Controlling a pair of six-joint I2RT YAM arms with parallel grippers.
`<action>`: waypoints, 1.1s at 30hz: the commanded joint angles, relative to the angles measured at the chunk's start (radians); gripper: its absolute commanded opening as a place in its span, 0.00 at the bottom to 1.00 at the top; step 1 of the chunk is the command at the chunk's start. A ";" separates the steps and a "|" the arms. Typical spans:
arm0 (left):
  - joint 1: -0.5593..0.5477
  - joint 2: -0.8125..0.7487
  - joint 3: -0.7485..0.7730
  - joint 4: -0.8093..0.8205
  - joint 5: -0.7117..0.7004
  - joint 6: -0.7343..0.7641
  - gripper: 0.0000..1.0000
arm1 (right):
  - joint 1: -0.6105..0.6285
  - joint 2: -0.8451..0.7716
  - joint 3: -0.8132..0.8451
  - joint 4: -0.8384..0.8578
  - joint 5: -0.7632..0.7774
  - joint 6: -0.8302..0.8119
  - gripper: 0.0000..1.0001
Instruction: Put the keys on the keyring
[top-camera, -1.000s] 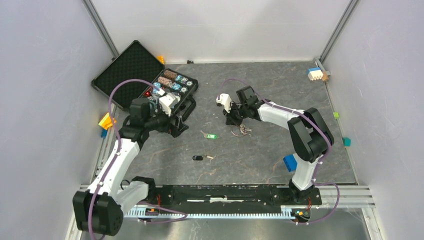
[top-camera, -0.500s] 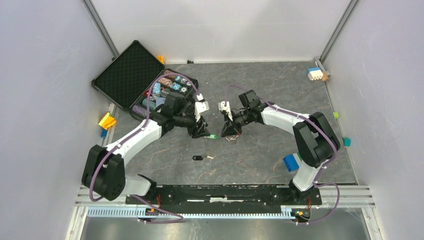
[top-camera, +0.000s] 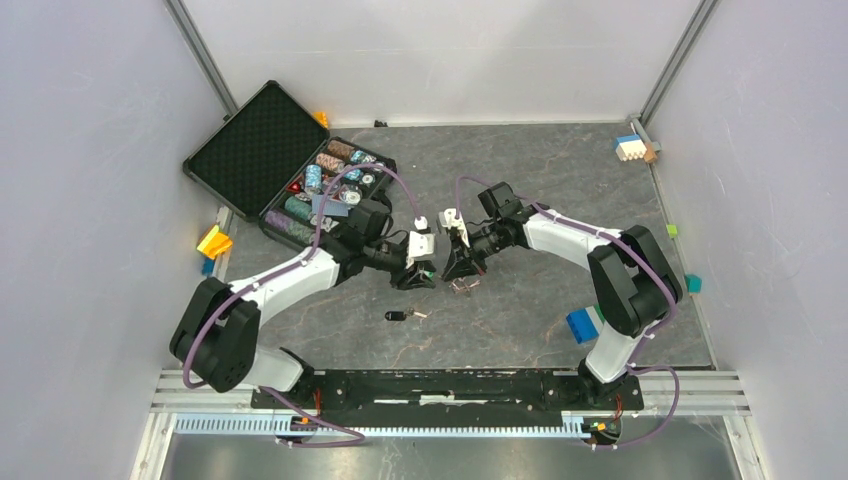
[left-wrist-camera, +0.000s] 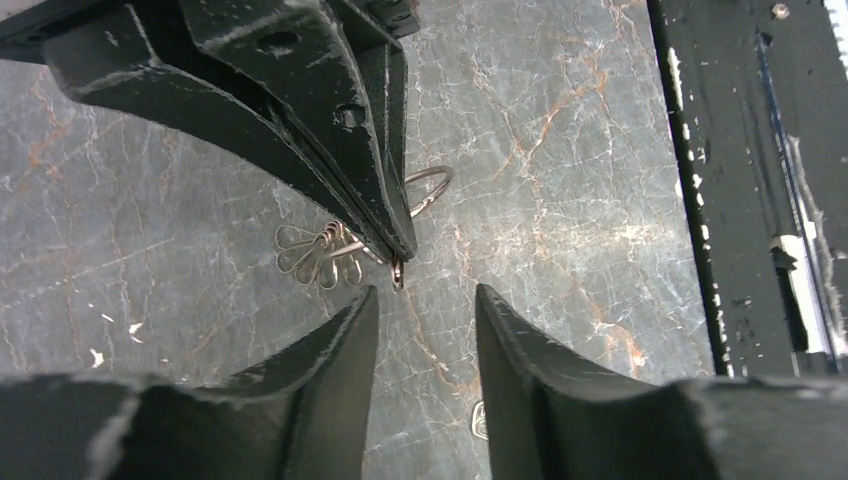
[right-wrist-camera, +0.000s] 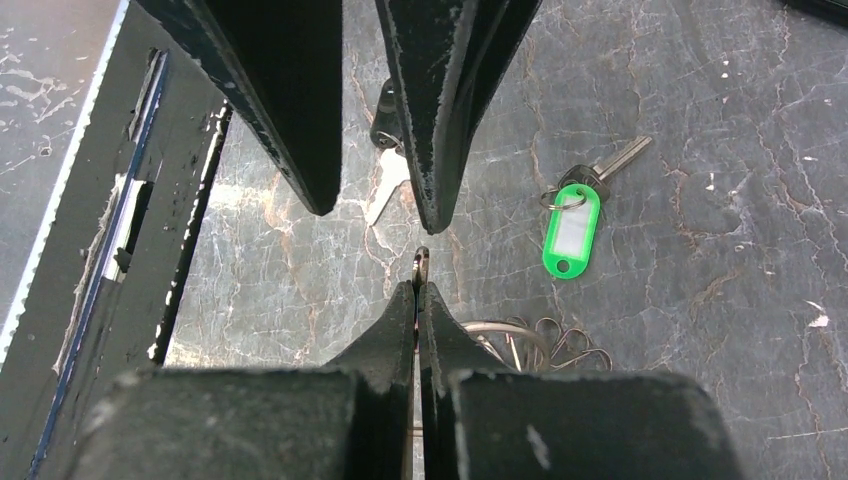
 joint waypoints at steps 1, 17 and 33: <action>-0.003 0.006 -0.037 0.119 0.039 0.073 0.43 | 0.001 -0.030 0.008 -0.014 -0.039 -0.039 0.00; -0.020 0.041 -0.082 0.268 0.017 0.035 0.40 | -0.003 -0.046 0.001 -0.002 -0.044 -0.033 0.00; -0.033 0.069 -0.067 0.264 -0.005 0.022 0.29 | -0.005 -0.042 0.004 -0.006 -0.038 -0.040 0.00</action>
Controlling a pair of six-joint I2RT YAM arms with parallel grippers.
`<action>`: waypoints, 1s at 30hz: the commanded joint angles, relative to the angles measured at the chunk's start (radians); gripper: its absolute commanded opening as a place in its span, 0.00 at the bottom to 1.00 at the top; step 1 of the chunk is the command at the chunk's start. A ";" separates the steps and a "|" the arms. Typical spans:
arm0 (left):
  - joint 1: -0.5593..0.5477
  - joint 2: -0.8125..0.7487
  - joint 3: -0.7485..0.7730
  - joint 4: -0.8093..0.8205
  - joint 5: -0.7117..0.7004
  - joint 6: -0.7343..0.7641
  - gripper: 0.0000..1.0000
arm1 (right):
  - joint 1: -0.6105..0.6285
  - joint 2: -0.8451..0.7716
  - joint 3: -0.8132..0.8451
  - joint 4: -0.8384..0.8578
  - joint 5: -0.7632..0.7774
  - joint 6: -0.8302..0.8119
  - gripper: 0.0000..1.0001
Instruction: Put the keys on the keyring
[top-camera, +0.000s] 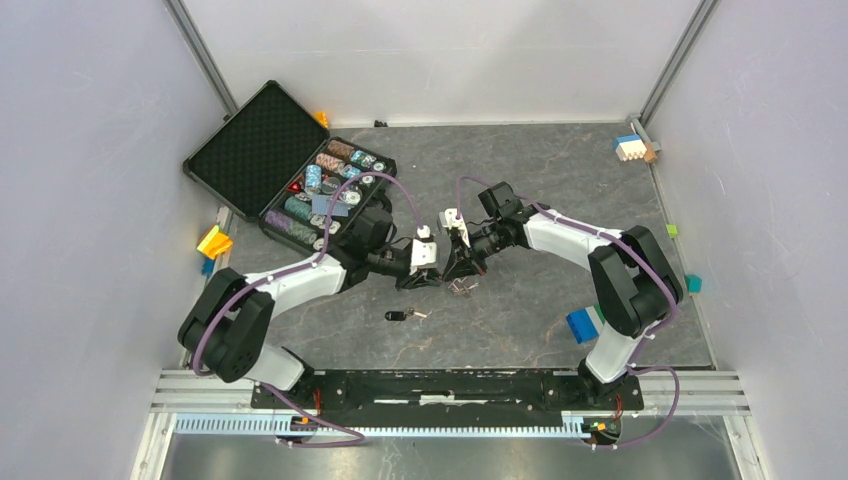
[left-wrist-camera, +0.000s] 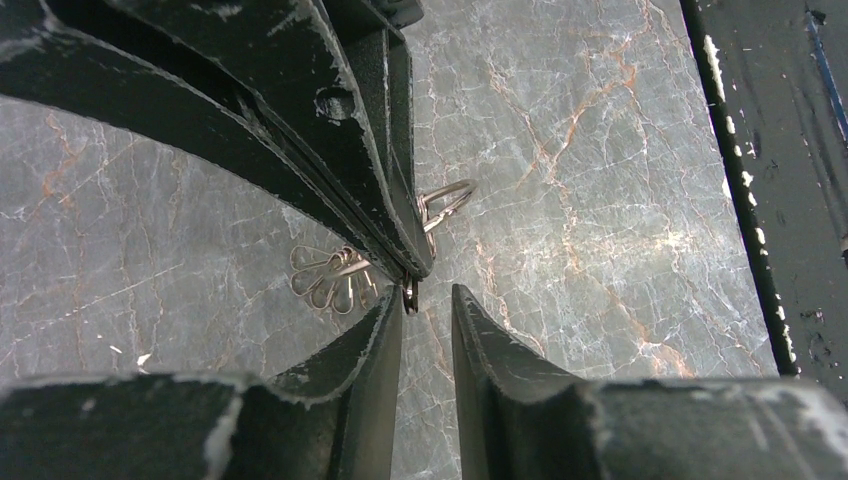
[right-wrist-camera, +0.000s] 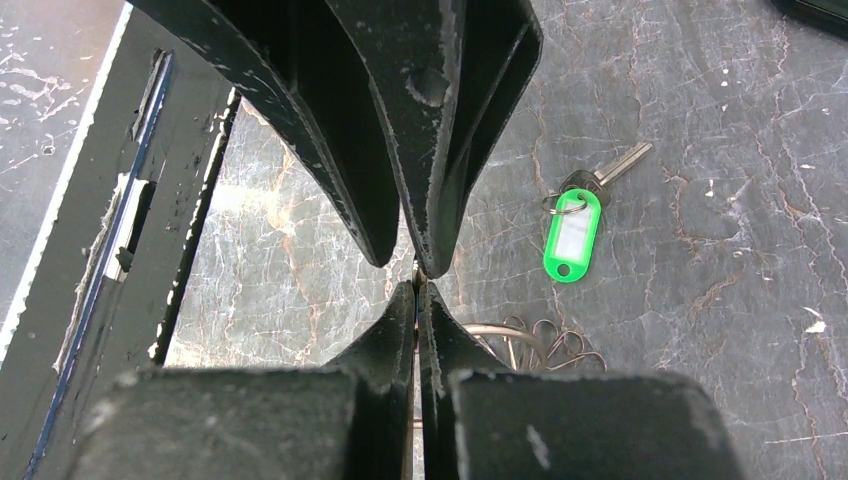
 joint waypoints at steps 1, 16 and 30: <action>-0.010 0.017 0.026 0.038 -0.010 0.003 0.28 | -0.005 -0.037 0.003 0.000 -0.028 -0.024 0.00; -0.012 -0.001 0.050 0.009 -0.036 -0.005 0.26 | -0.008 -0.027 0.010 -0.018 -0.025 -0.037 0.00; -0.014 0.002 0.063 0.019 -0.027 -0.035 0.27 | -0.007 -0.020 0.015 -0.028 -0.027 -0.044 0.00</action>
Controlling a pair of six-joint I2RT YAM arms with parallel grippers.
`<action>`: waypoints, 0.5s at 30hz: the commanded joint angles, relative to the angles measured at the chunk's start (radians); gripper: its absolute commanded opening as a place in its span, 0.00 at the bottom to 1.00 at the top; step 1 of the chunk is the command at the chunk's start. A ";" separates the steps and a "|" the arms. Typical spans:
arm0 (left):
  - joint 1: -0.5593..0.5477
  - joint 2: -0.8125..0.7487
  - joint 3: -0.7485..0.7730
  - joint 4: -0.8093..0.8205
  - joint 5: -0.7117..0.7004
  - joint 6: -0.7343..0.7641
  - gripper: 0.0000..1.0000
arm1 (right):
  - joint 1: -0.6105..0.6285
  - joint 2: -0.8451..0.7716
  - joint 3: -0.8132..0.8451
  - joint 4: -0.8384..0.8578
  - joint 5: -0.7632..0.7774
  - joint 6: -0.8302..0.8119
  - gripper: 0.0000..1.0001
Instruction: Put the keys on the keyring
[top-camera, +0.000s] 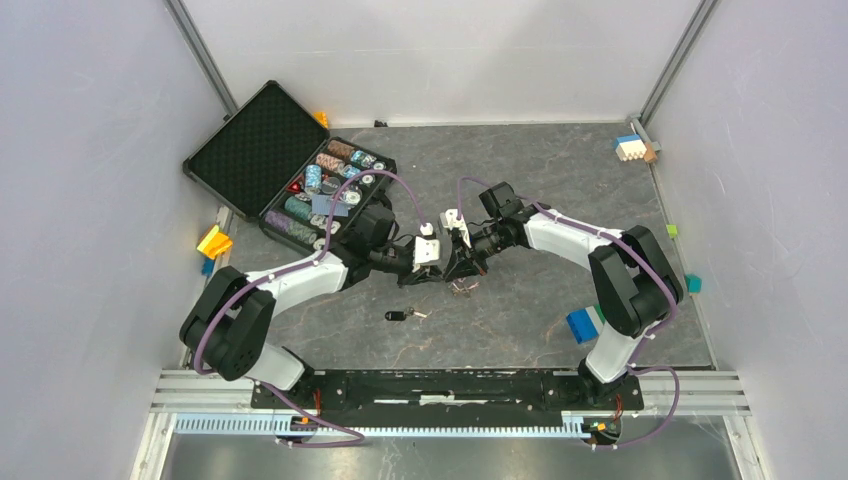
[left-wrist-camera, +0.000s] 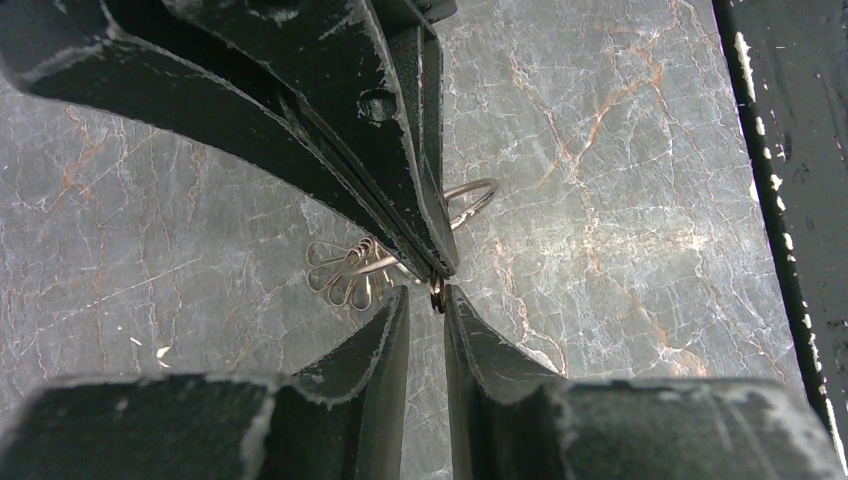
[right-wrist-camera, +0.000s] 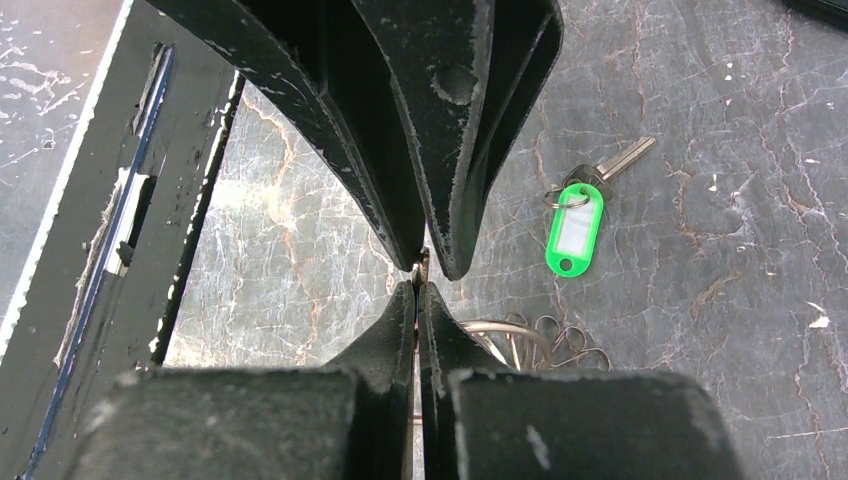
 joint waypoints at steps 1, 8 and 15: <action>-0.008 -0.010 0.037 0.027 0.014 -0.032 0.26 | -0.004 -0.021 0.016 -0.012 -0.026 -0.027 0.00; -0.013 -0.004 0.036 0.027 0.016 -0.033 0.22 | -0.004 -0.022 0.017 -0.013 -0.028 -0.026 0.00; -0.018 0.011 0.039 0.019 0.019 -0.033 0.14 | -0.006 -0.023 0.017 -0.010 -0.028 -0.024 0.00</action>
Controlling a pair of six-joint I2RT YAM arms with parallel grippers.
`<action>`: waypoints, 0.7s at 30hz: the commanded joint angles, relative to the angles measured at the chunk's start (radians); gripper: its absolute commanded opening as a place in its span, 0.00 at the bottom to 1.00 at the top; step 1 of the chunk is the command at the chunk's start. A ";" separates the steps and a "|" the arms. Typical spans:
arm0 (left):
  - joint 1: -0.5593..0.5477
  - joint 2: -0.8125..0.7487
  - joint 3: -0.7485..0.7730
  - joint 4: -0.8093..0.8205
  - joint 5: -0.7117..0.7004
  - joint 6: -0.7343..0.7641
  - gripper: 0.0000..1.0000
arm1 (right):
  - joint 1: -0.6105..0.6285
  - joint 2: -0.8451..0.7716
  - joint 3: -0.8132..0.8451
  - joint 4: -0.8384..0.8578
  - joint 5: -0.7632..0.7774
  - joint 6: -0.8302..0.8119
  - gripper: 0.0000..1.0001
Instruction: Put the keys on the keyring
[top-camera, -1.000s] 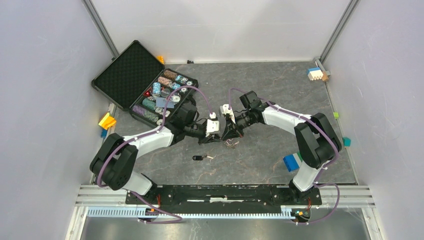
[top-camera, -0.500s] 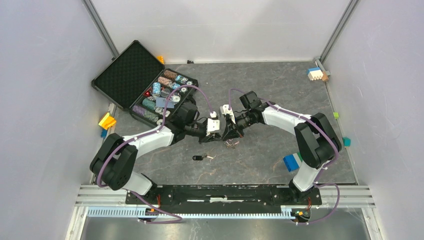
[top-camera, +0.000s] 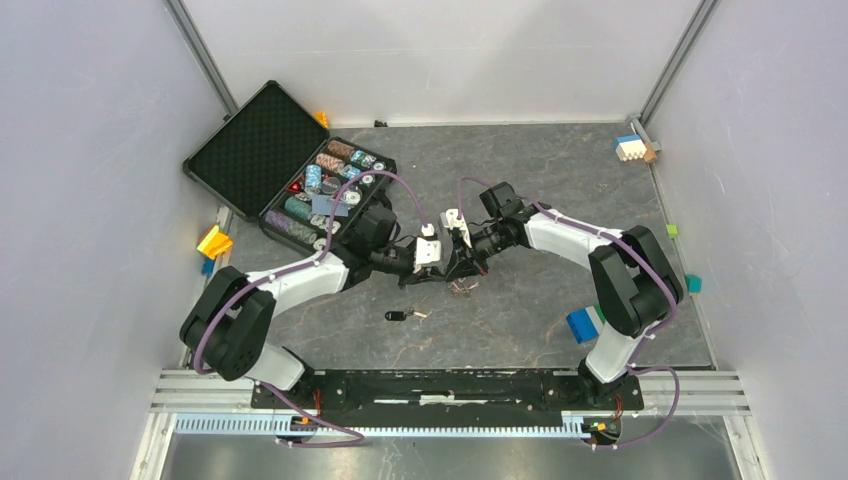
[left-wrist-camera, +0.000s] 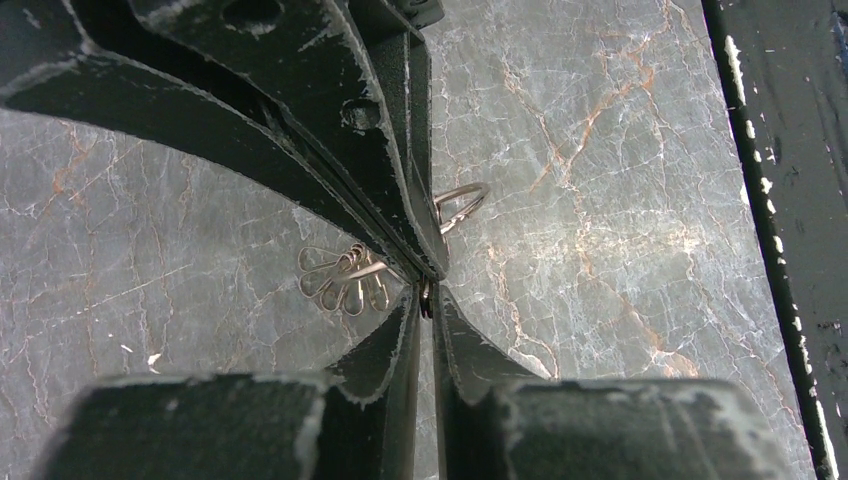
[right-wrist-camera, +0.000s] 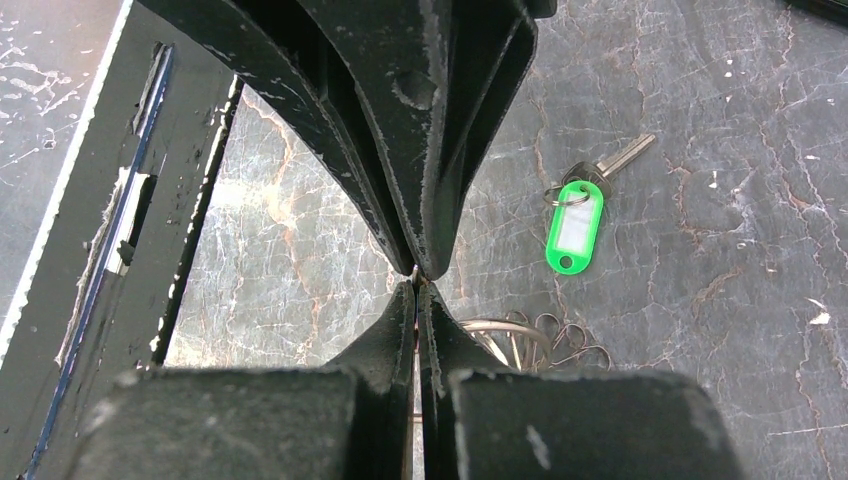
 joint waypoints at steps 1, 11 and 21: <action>-0.008 0.013 0.040 0.015 0.020 -0.027 0.11 | -0.005 -0.024 0.017 -0.004 -0.028 -0.022 0.00; -0.009 0.017 0.081 -0.026 -0.038 -0.183 0.02 | -0.018 -0.057 -0.007 0.071 0.037 0.049 0.15; -0.009 -0.010 0.127 -0.032 -0.055 -0.534 0.02 | -0.028 -0.244 -0.024 0.102 0.205 0.078 0.56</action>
